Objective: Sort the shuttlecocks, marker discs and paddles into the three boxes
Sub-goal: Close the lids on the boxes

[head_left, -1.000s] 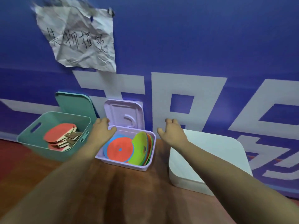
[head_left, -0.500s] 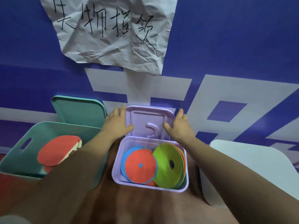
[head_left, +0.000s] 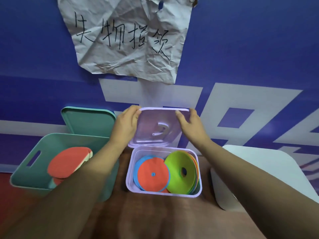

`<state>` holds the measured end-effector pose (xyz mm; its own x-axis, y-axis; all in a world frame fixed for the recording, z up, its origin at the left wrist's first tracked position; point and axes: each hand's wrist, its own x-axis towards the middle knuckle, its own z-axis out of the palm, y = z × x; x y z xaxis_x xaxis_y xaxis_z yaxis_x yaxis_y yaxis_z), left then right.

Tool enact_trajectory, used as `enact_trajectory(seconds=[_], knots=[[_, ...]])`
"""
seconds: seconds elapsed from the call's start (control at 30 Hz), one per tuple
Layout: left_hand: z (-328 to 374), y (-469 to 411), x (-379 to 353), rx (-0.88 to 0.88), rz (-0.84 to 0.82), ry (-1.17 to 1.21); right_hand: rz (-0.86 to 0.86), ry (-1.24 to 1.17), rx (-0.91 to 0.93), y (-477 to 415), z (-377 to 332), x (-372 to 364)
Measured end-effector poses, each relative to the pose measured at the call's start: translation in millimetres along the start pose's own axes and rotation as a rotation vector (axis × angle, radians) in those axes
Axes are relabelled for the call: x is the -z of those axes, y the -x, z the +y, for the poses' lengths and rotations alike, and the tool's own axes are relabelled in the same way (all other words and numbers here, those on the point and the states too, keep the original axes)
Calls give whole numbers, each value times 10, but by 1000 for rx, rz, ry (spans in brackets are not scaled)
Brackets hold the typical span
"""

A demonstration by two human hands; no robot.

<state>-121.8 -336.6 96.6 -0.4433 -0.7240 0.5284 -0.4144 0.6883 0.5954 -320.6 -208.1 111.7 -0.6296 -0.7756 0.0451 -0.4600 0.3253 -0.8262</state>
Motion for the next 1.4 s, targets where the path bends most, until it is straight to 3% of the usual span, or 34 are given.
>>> enact_trajectory(seconds=[0.1,0.2,0.33,0.47,0.6,0.67,0.77,0.9,1.03,1.17,1.27,1.4], knots=[[324,84,122,-94,-86,82,20,-201,-294,88,-165,45],[643,297,136,-227,-162,144,2,-657,-585,266,-181,7],[847,550,106,-351,-307,150,-40,-874,-675,449,-102,53],[813,727,183,-246,-447,198,-19,-979,-711,529,148,220],[407,786,162,72,-278,8,-22,-919,-716,554,625,428],[171,831,100,333,-327,-168,-34,-864,-745,695,603,570],[-55,947,-61,630,-479,-115,-53,-847,-723,785,729,650],[-262,1085,-264,684,-501,-30,0,-710,-694,792,966,557],[-445,1180,-451,716,-523,-91,57,-97,-464,739,1205,283],[-543,1312,-651,714,-553,-243,0,234,-405,671,1444,-30],[-571,1390,-769,703,-591,-324,-14,388,-407,668,1616,-228],[-642,1429,-888,657,-620,-382,19,368,-405,656,1767,-357]])
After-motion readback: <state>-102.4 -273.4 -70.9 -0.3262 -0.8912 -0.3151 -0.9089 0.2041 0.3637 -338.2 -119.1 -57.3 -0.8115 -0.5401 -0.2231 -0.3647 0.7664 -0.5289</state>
